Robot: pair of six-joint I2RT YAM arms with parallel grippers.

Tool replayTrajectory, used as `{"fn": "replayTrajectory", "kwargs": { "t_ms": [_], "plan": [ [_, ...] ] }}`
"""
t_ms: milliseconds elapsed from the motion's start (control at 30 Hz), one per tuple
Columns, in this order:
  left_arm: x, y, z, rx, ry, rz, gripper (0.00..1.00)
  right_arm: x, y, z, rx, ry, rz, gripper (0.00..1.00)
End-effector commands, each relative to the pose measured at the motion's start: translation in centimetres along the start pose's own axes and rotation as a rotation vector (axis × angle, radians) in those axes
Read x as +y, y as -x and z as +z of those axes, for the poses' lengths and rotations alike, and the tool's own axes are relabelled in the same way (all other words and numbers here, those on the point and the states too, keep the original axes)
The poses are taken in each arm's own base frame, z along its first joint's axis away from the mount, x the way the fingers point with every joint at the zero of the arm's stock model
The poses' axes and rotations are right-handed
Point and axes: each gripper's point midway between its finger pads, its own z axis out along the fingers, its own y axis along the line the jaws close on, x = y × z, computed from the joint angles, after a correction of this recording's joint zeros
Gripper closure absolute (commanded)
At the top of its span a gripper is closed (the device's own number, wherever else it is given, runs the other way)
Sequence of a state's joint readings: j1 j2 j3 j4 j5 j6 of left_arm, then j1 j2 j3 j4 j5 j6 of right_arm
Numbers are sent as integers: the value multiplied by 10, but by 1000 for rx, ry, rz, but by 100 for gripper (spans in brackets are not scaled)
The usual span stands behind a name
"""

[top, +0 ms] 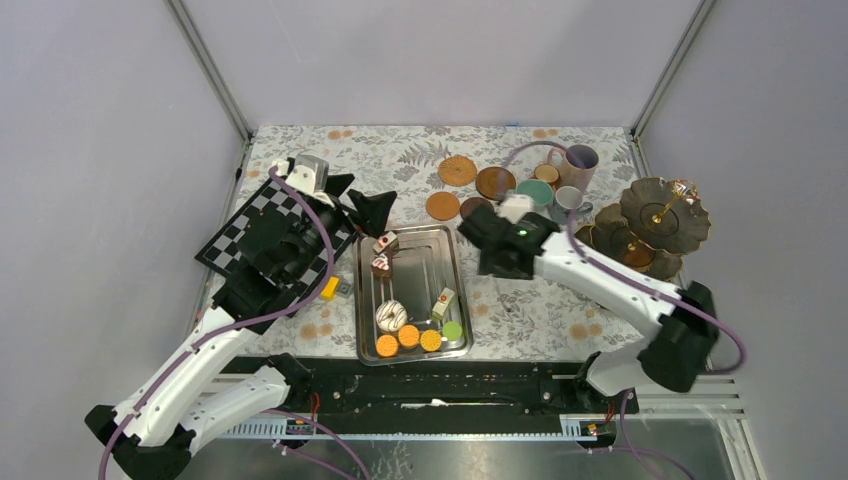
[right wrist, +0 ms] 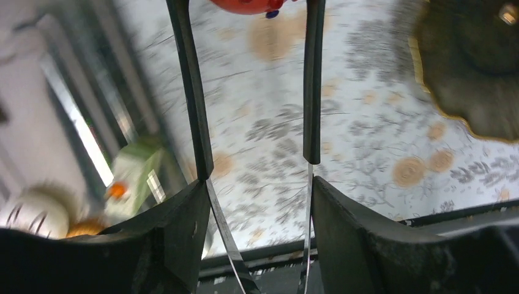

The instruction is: Serve the afternoon tea

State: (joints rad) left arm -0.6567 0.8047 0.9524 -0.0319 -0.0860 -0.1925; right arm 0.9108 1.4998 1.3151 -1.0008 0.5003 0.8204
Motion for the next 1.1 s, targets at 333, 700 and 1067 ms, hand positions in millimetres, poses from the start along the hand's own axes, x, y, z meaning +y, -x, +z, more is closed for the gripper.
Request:
{"fn": "replayTrajectory", "kwargs": {
  "t_ms": [333,700,1067],
  "plan": [
    [-9,22,-11,-77,-37,-29,1,-113,-4,55,-66,-236,546,41],
    [-11,29,-16,-99,-48,-38,1,-139,10,80,-37,-341,716,41],
    [-11,32,-17,-107,-51,-38,1,-159,13,102,-39,-373,945,40]
  ]
}}
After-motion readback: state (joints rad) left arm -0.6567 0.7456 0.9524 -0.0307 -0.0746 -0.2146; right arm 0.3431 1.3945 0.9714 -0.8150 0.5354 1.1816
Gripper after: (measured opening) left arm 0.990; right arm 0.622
